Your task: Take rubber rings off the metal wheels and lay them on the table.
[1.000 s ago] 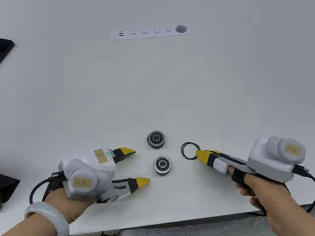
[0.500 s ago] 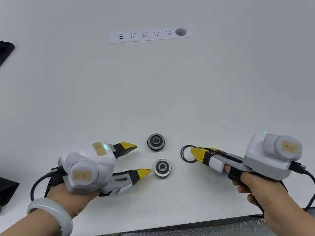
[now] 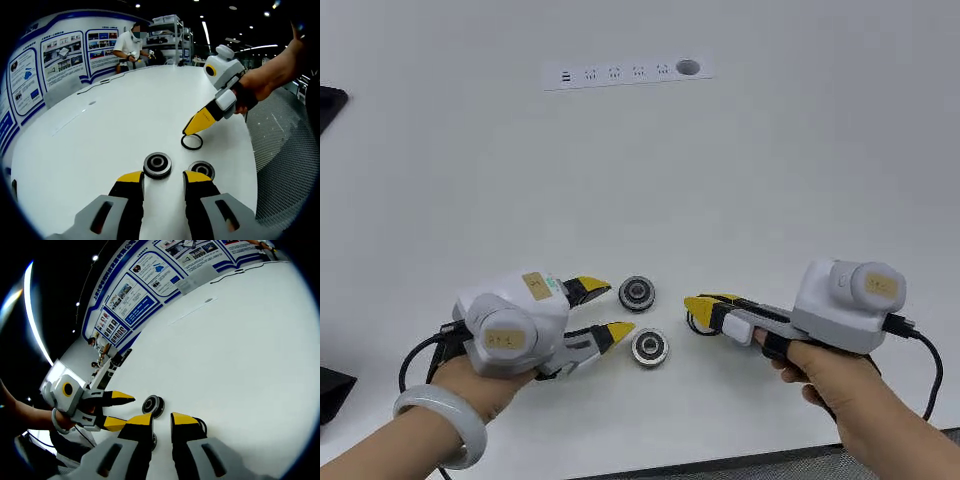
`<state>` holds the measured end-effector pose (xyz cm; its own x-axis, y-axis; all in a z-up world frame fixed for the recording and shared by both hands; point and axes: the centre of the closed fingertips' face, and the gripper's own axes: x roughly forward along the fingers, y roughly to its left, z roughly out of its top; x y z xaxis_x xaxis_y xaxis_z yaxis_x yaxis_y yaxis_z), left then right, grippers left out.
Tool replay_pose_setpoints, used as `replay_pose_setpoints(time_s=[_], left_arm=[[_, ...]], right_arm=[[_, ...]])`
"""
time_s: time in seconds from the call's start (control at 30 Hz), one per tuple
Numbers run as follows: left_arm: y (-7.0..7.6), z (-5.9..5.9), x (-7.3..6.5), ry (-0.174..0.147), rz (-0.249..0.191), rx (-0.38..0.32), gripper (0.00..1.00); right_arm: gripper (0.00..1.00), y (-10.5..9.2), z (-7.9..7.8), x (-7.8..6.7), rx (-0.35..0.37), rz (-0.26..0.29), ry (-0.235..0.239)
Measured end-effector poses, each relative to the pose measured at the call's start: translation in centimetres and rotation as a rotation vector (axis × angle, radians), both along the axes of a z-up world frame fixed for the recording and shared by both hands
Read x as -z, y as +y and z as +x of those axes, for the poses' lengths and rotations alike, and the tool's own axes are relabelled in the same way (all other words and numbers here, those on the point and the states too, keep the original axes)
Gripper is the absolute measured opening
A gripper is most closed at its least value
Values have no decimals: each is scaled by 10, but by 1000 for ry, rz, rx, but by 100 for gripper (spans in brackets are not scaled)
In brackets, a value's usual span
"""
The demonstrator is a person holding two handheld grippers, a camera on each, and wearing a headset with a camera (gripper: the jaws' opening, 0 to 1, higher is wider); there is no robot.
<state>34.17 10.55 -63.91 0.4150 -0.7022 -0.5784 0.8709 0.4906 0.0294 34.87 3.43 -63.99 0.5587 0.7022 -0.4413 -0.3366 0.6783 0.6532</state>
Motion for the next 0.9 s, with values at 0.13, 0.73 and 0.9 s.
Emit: replay_pose_setpoints(time_s=[0.13,0.73,0.9], left_arm=[[-4,4,0,-2,0,3,29],[-20,20,8,4,27,16,18],[-21,21,12,14,35,18,17]], right_arm=[[15,5,2,0,-14,2,0],[14,18,7,1,-45,14,5],[14,18,8,2,-43,17,8]])
